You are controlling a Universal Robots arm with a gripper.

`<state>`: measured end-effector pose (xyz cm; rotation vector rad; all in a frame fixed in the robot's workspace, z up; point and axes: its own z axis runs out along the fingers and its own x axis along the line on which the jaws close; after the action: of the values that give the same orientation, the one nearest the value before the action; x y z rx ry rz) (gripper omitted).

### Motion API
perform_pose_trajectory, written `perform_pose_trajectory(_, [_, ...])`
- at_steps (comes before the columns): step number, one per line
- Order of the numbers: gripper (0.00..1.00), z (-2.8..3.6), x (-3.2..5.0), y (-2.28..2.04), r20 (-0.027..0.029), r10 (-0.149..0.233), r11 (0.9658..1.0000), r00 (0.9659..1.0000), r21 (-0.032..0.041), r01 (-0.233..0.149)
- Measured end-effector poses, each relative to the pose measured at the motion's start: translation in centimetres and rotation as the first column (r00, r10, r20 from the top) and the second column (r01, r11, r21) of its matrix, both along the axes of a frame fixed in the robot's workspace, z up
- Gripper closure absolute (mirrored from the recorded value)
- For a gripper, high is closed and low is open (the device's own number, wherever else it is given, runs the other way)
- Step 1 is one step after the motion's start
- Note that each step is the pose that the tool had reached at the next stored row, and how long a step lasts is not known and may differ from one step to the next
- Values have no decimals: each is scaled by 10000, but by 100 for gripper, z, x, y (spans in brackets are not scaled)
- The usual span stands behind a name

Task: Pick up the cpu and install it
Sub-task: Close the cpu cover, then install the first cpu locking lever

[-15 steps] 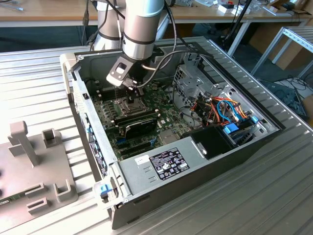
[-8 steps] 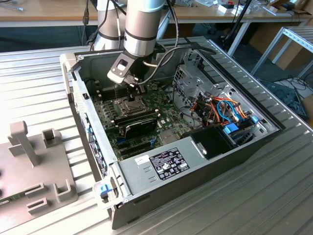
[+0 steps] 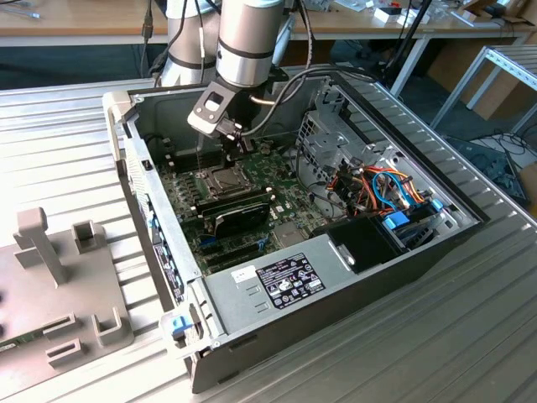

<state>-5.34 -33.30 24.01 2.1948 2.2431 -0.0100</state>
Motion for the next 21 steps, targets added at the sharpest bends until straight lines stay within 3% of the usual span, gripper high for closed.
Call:
perform_pose_trajectory(4, [89,10,-1,-1,-4,0,10000,10000,-6,0])
perform_pose_trajectory(7, [89,64,0,0,-2,0,10000,10000,-2,0])
perform_pose_trajectory(21, [89,76,-4,0,-1,1,10000,10000,-1,-1])
